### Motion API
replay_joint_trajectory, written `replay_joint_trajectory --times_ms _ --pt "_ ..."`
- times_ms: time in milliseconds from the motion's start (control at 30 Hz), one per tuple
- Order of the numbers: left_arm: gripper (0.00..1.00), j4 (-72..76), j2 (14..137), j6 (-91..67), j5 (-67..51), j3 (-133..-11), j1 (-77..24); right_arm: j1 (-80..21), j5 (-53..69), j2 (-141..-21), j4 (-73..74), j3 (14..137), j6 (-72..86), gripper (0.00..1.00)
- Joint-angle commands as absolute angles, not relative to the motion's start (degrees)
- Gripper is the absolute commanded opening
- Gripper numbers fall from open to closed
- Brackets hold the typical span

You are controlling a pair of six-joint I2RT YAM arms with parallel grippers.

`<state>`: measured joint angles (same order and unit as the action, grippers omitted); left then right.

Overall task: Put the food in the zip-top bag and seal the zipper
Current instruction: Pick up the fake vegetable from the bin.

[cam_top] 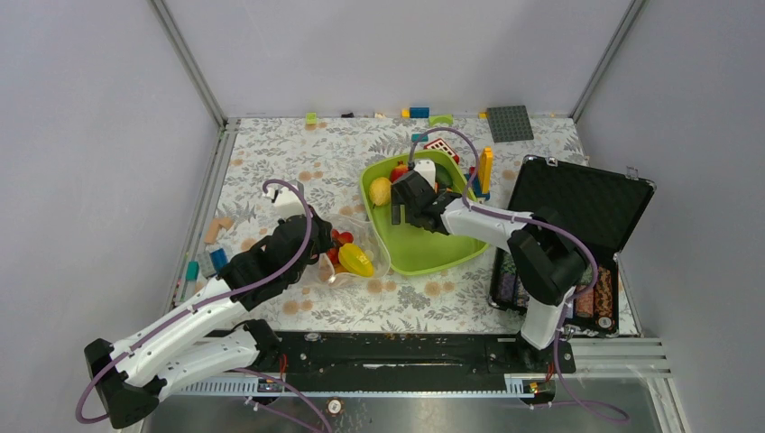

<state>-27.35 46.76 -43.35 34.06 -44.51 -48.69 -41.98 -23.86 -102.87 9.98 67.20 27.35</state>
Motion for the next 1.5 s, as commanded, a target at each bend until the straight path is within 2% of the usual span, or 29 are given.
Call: replay_joint_trajectory --times_ms 0,467,600,767,867,1133,1467 --pt "0.0 -25.4 46.2 -42.8 35.7 -45.1 -48.7 -41.2 -27.2 -105.9 10.6 71.0 29.6 0.97" --pt "0.0 -25.6 46.3 -42.9 35.7 -45.1 -48.7 -40.4 -25.8 -112.4 10.7 74.2 31.1 0.78" --pt "0.0 -25.5 46.3 -42.9 35.8 -45.1 -48.7 -40.4 -25.8 -112.7 10.9 74.3 31.4 0.62" --pt "0.0 -25.6 46.3 -42.9 35.7 -45.1 -48.7 -40.4 -26.2 -111.4 10.9 73.5 30.8 0.36" --pt "0.0 -25.6 46.2 -42.9 35.8 -45.1 -48.7 -40.4 -26.2 -109.8 10.9 72.7 29.8 0.28" --pt "0.0 -25.5 46.2 -43.0 35.3 -45.2 -48.7 -40.4 -23.0 -99.2 8.5 67.4 24.8 0.22" --pt "0.0 -25.1 46.7 -43.1 35.0 -45.1 -48.7 -40.4 -8.8 -76.0 -4.8 53.0 20.4 0.2"
